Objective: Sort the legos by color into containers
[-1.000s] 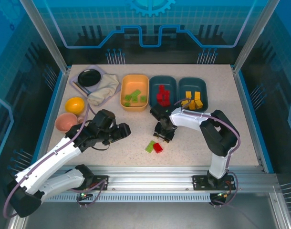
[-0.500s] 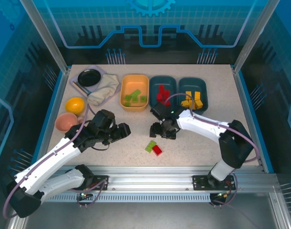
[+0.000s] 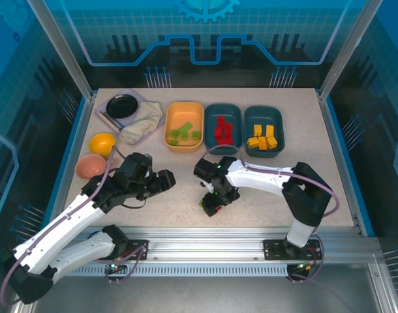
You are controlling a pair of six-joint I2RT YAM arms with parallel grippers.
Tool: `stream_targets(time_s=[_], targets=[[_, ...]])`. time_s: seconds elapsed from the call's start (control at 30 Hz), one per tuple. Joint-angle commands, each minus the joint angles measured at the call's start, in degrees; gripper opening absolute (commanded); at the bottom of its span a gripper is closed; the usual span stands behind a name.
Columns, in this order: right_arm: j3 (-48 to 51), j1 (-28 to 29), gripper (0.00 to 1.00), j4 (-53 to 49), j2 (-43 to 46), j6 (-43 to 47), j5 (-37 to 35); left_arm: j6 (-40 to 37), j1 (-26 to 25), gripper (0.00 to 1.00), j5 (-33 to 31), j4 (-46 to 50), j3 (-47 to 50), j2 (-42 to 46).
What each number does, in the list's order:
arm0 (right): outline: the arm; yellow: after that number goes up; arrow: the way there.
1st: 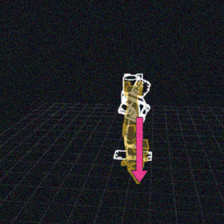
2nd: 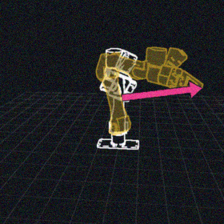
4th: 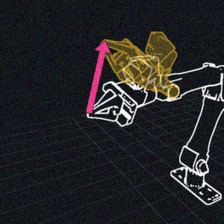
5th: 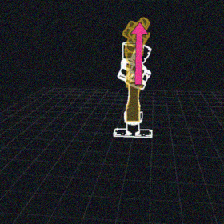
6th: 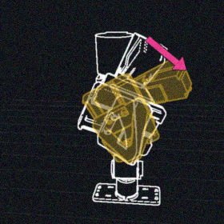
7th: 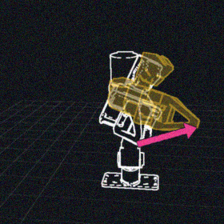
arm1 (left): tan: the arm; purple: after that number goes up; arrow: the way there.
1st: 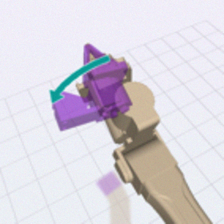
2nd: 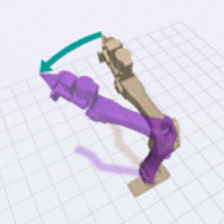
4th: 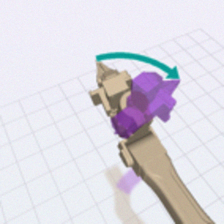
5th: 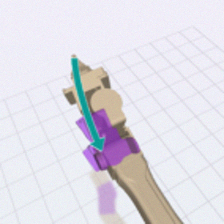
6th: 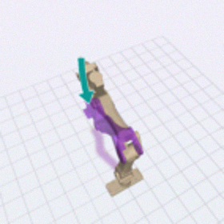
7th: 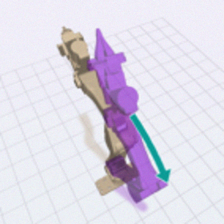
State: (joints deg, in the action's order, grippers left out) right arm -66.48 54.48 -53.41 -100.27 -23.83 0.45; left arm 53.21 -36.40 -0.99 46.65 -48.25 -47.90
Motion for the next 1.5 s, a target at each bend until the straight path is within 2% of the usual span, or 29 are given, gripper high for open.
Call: stream_targets(time_s=[0.0, 0.13, 0.37, 0.5, 0.63, 0.77, 0.9, 1.17, 1.37, 1.47], targets=[[-2.5, 2.2, 0.77, -0.9, -3.1, 1.7, 0.0, 2.8, -0.2, 0.78, -0.4, 3.1, 2.0, 3.8], [-3.0, 2.5, 0.71, 0.0, -5.4, 0.2, -1.0, 4.9, -0.2, 0.79, 0.1, 3.8, 3.9, 8.2], [-3.8, 2.4, 0.51, -0.3, -7.6, -0.8, -2.7, 9.2, -0.2, 0.82, 1.2, 4.4, 8.2, 15.4], [-3.2, 2.5, 0.39, -0.5, -6.7, -1.4, -4.5, 9.3, -0.2, 0.84, 1.3, 3.9, 8.7, 16.2], [-3.2, 2.0, 0.35, -3.5, -2.0, -2.8, -9.1, 8.9, -0.2, 0.85, 2.3, 1.6, 8.4, 15.0], [-6.1, -2.6, 0.33, -8.2, 5.3, -4.3, -13.1, 8.5, -0.2, 0.87, 3.5, -2.5, 6.7, 11.4], [-13.7, -10.6, 0.33, -9.9, 6.4, -3.5, -15.0, 6.6, -0.2, 0.91, 3.8, -6.0, 3.2, 5.7], [-37.5, -23.4, 0.32, -8.5, -9.8, -3.1, -14.5, 3.3, 2.0, 0.98, 6.2, -12.6, -3.2, -5.8], [-54.7, -27.4, 0.32, -8.2, -23.8, -3.9, -11.7, 2.5, 7.4, 0.99, 10.4, -16.4, -4.5, -9.7], [-60.7, -28.2, 0.32, -6.3, -29.1, -2.1, -9.3, 1.8, 8.4, 0.99, 10.9, -16.5, -5.3, -10.8]])
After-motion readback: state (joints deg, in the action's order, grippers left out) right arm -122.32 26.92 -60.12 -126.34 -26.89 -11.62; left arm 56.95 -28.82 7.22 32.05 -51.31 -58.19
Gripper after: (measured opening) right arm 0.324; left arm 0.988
